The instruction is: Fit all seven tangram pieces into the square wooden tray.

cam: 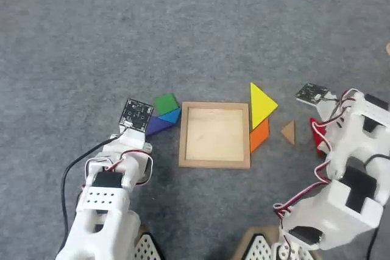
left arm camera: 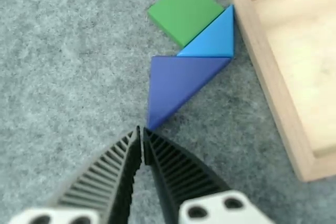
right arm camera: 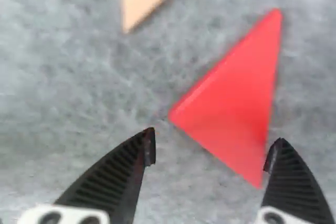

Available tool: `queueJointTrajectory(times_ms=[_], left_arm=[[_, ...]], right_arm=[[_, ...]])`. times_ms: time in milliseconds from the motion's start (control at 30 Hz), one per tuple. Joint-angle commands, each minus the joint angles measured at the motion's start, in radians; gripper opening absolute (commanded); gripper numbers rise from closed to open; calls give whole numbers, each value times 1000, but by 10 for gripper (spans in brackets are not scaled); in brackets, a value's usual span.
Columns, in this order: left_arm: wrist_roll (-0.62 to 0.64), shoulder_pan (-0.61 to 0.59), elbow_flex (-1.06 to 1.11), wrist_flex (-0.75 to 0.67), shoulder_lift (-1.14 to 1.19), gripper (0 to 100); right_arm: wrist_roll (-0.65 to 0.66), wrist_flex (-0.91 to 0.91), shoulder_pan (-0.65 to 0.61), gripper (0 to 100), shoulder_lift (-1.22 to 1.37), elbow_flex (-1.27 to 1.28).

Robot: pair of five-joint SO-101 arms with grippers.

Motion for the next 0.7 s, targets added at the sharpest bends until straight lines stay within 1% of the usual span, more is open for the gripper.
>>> queueJointTrajectory(times_ms=[0, 133, 300, 433, 667], left_arm=[[2, 0, -42, -15, 2, 14], [2, 0, -42, -15, 2, 14], [2, 0, -42, -15, 2, 14], [2, 0, -42, -15, 2, 14], [2, 0, -42, -15, 2, 14]], right_arm=[[-52, -18, -24, 339, -12, -5], [-112, -85, -62, 339, -10, -5], [-118, -162, -81, 339, 42, 18], [-138, -239, -70, 339, 119, 14], [-135, -228, -62, 337, 97, 9]])
